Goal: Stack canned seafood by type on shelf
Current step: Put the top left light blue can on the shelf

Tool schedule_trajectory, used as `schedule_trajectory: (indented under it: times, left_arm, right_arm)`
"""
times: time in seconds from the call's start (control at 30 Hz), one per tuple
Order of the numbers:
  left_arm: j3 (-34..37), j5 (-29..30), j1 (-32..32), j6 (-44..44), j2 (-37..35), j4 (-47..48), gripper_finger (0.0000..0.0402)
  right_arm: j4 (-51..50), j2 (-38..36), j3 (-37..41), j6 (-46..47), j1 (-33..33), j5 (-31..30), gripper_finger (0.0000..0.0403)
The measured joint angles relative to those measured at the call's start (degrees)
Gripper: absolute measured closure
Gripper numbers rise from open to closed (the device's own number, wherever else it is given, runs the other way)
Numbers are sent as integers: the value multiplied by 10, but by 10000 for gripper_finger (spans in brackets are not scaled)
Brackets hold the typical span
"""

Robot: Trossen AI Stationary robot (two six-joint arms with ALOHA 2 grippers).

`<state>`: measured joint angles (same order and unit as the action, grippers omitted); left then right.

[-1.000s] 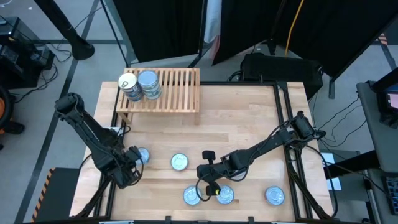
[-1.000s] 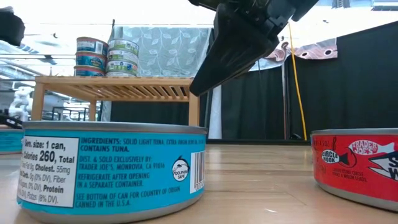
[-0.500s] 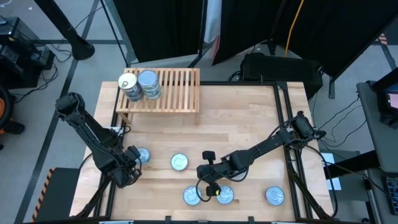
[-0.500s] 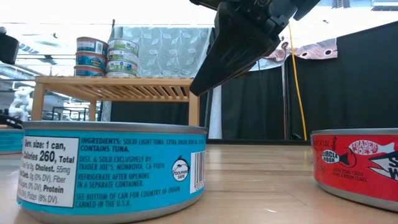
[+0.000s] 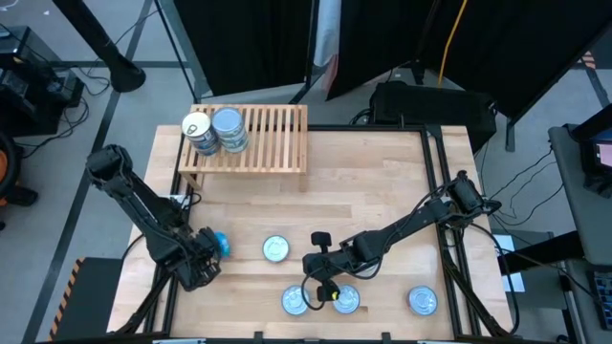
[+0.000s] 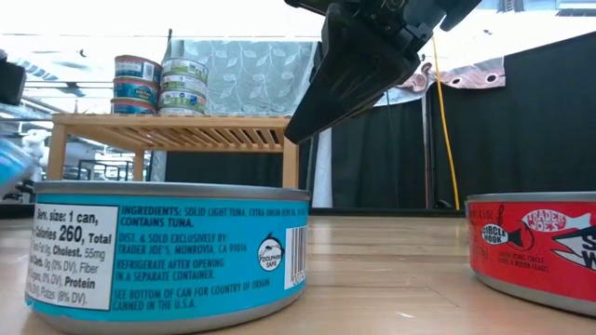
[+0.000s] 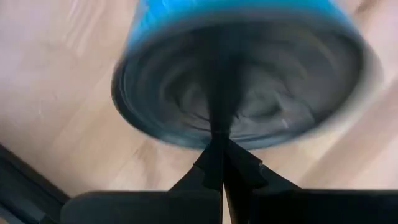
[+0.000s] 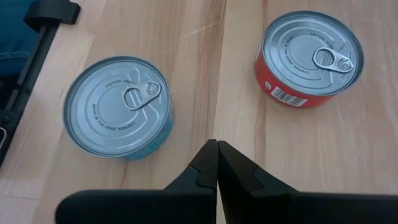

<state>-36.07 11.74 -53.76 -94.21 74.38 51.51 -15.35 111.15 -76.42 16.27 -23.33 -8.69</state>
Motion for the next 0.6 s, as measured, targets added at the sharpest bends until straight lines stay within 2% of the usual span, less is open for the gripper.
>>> schedule_trajectory:
  times: [0.33, 0.5, 0.6]
  left_arm:
    - [1, -12, -10, -3, 67, -18, 399]
    - [-8, -13, -27, -10, 67, -14, 399]
    - [-34, -13, -41, 21, 52, -14, 399]
  right_arm:
    - [-3, 0, 0, 0, 0, 0, 403]
    - [-3, 0, 0, 0, 0, 0, 403]
    - [-3, 0, 0, 0, 0, 0, 403]
